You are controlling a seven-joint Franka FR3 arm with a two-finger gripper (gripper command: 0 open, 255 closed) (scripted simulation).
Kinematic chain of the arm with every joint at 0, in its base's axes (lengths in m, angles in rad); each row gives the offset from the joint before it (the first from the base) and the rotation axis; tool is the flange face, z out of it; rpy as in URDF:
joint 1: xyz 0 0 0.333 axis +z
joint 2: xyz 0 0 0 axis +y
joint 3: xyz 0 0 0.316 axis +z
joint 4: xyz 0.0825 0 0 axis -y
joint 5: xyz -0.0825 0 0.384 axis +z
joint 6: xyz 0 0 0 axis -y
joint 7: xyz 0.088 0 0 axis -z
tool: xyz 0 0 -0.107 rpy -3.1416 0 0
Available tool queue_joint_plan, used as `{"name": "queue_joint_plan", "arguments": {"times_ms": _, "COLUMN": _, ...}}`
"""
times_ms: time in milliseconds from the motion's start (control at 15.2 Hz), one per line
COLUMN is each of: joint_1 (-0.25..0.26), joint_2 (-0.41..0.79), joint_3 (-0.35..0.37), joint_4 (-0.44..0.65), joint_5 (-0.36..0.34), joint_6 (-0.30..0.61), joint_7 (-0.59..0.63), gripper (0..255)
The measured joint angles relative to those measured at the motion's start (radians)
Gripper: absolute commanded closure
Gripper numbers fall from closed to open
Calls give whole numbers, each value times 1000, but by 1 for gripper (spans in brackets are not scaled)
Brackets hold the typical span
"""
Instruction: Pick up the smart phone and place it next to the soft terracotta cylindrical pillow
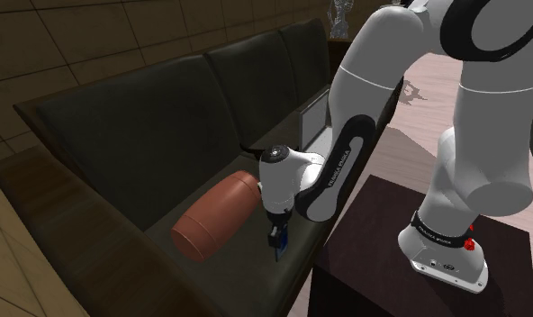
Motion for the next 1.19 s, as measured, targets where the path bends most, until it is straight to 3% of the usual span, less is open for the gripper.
{"name": "queue_joint_plan", "arguments": {"times_ms": 594, "joint_1": 13, "joint_2": 56, "joint_3": -22, "joint_4": 8, "joint_5": -34, "joint_6": 48, "joint_7": 24, "gripper": 255}}
{"name": "queue_joint_plan", "arguments": {"times_ms": 660, "joint_1": 13, "joint_2": 57, "joint_3": -22, "joint_4": 8, "joint_5": -34, "joint_6": 48, "joint_7": 24, "gripper": 0}}
{"name": "queue_joint_plan", "arguments": {"times_ms": 1056, "joint_1": 13, "joint_2": 57, "joint_3": -22, "joint_4": 8, "joint_5": -34, "joint_6": 48, "joint_7": 24, "gripper": 0}}
{"name": "queue_joint_plan", "arguments": {"times_ms": 1188, "joint_1": -1, "joint_2": 7, "joint_3": -1, "joint_4": 1, "joint_5": -5, "joint_6": 8, "joint_7": 3, "gripper": 0}}
